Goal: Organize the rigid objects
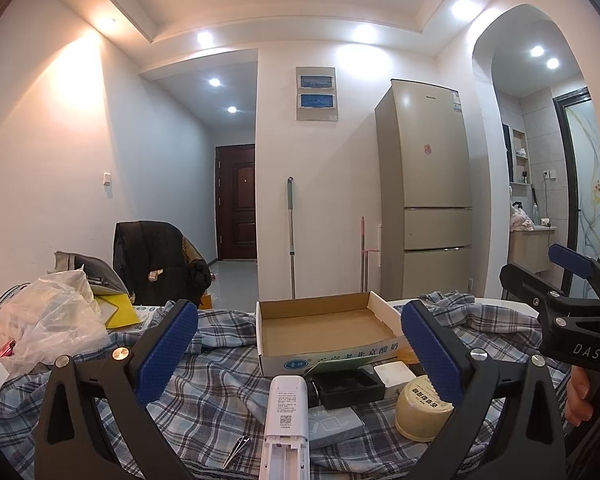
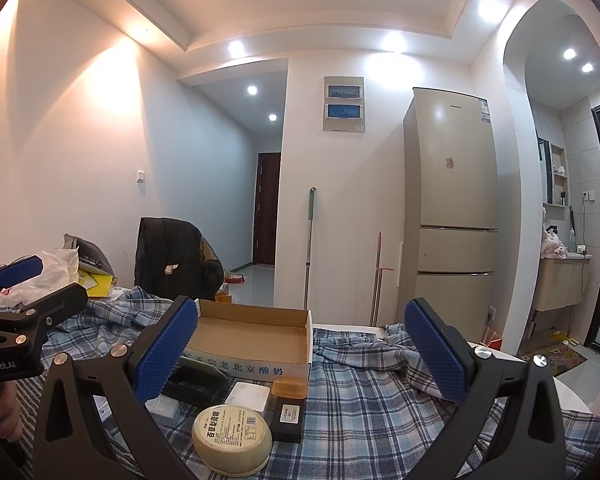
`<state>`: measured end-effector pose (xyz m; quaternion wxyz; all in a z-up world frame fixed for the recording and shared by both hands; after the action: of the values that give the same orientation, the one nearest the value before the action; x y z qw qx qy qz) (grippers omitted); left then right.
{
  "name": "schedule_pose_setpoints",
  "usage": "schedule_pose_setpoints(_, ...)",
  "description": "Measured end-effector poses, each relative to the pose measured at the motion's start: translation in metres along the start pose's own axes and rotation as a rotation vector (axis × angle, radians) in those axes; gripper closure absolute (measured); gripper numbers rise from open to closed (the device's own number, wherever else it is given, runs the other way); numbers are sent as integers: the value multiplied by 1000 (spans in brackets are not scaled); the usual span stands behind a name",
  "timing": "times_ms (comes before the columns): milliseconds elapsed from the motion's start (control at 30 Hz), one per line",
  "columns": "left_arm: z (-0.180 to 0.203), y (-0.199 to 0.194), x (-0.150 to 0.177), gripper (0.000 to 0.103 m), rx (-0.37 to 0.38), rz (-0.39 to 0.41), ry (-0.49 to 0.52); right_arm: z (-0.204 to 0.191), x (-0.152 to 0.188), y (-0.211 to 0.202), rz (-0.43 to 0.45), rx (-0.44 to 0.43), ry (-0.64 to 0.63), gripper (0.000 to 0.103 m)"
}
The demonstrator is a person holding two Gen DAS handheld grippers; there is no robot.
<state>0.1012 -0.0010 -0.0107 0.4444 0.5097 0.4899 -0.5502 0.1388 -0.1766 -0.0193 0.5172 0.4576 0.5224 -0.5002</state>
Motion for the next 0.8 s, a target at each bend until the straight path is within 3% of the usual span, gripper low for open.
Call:
schedule_pose_setpoints(600, -10, -1, 0, 0, -56, -13, -14, -2, 7, 8, -45, -23, 7, 0)
schedule_pose_setpoints(800, -14, -1, 0, 0, -55, -20, -30, -8, 3, -1, -2, -6, -28, 0)
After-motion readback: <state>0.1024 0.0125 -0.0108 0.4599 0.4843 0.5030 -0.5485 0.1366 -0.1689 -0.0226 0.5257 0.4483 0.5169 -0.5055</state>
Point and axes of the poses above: each gripper's, at about its wrist camera, not at the fingertips, and y roughly the way its jaws point, z to its right, x to its underside, the point moved 10 cm from there along y, roughly the way its jaws point, and after that the axes turned 7 degrees about x, right-handed, at the moved point
